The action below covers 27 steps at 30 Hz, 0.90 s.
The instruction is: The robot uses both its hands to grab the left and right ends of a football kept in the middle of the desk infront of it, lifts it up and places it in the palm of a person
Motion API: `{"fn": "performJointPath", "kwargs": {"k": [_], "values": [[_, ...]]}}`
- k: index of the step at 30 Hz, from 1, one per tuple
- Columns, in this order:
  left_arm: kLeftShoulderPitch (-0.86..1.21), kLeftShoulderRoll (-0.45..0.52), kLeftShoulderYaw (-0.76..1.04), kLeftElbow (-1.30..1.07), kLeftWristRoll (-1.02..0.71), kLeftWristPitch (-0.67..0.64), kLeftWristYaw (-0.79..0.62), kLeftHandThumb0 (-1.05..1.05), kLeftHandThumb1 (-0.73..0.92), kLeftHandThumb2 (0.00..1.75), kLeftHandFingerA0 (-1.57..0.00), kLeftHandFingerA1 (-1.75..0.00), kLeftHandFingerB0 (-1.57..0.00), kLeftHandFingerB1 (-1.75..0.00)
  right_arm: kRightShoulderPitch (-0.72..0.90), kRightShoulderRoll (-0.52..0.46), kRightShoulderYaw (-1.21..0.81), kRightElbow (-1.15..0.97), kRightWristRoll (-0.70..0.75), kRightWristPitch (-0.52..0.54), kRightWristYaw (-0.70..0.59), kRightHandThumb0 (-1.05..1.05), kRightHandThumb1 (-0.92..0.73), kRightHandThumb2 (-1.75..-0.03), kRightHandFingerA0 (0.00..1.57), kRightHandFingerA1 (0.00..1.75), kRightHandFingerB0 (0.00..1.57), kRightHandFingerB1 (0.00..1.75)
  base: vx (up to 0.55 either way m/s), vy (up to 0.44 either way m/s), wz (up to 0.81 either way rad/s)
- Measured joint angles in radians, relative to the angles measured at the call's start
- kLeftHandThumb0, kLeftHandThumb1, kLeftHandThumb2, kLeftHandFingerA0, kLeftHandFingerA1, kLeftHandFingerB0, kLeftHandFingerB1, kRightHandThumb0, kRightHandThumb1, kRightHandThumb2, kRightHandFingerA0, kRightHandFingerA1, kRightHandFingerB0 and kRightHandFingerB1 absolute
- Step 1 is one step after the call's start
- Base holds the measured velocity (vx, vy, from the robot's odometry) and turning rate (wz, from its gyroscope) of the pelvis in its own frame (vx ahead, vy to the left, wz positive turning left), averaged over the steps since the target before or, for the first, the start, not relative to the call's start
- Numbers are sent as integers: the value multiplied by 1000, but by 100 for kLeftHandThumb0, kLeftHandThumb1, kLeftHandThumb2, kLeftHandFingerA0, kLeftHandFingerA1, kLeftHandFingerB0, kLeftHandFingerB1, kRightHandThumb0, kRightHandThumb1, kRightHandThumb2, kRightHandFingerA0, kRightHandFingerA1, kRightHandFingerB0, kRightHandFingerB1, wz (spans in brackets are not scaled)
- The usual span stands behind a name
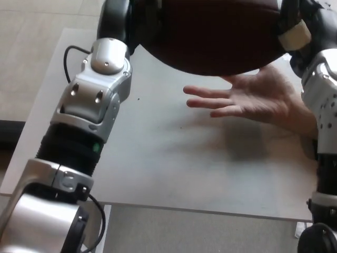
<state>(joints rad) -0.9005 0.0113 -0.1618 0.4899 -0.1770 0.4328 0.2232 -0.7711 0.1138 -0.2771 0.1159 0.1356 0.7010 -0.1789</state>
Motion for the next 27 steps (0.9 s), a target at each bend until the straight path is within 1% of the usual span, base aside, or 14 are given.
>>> {"fn": "performJointPath", "kwargs": {"k": [1,2,4,5,6,7,8,14,15,16,18,22,23,27], "values": [[-23,2,3,17,0,2,-5,-92,77,114,-49,-69,-24,-47,-20,-2,-13,13,3,1,0,-94,-83,-67,34,54,34,35,0,0,0],[-48,4,5,38,1,4,-10,-88,92,68,-45,-62,-31,-35,-41,-5,-25,29,7,2,0,-94,-84,-67,36,54,35,36,0,0,0],[-82,6,7,67,2,9,-18,-91,92,69,-25,-50,-31,-36,-69,-10,-42,52,10,3,0,-96,-85,-66,37,55,33,35,0,0,0],[-96,6,6,81,3,10,-22,-90,74,116,-22,-55,-31,-51,-79,-12,-49,61,12,3,0,-96,-85,-66,40,53,33,35,0,0,0],[-110,6,6,97,5,11,-28,-89,89,67,-48,-66,-39,-39,-87,-14,-56,69,14,4,0,-95,-86,-66,39,53,33,34,0,0,0],[-122,6,6,112,6,12,-32,-89,89,67,-48,-66,-39,-39,-95,-15,-61,74,15,5,0,-95,-86,-66,39,53,33,34,0,0,0],[-136,5,6,131,8,13,-37,-90,73,111,-52,-70,-33,-52,-104,-19,-67,80,19,6,0,-94,-86,-67,39,53,34,34,0,0,0],[-194,1,-8,243,18,13,-75,-79,92,73,-65,-88,-53,-58,-128,-34,-111,121,30,6,0,-93,-77,-79,37,57,33,36,0,0,0],[-202,-3,-12,269,19,12,-86,-77,75,111,-61,-86,-46,-63,-128,-34,-123,133,31,6,0,-90,-87,-67,37,53,35,32,0,0,0],[-206,-6,-17,288,21,11,-94,-77,92,72,-63,-90,-49,-54,-128,-34,-132,144,32,6,0,-91,-86,-67,38,52,36,31,0,0,0],[-209,-12,-38,330,30,7,-109,-69,86,67,-63,-115,-43,-81,-128,-33,-157,162,37,6,0,-92,-87,-67,34,52,32,32,0,0,0],[-208,-32,-41,404,35,-8,-134,-60,77,63,-29,-87,-25,-55,-118,-27,-202,187,50,5,0,-89,-90,-68,31,54,29,32,0,0,0],[-208,-43,-42,430,38,-13,-142,-67,75,105,-19,-62,-12,-49,-108,-24,-214,191,55,0,0,-86,-91,-68,34,54,31,31,0,0,0],[-190,-84,-59,504,55,-24,-144,-71,92,75,-27,-65,-23,-39,-64,-2,-273,203,72,-28,0,-86,-92,-68,42,54,33,30,0,0,0]]}}
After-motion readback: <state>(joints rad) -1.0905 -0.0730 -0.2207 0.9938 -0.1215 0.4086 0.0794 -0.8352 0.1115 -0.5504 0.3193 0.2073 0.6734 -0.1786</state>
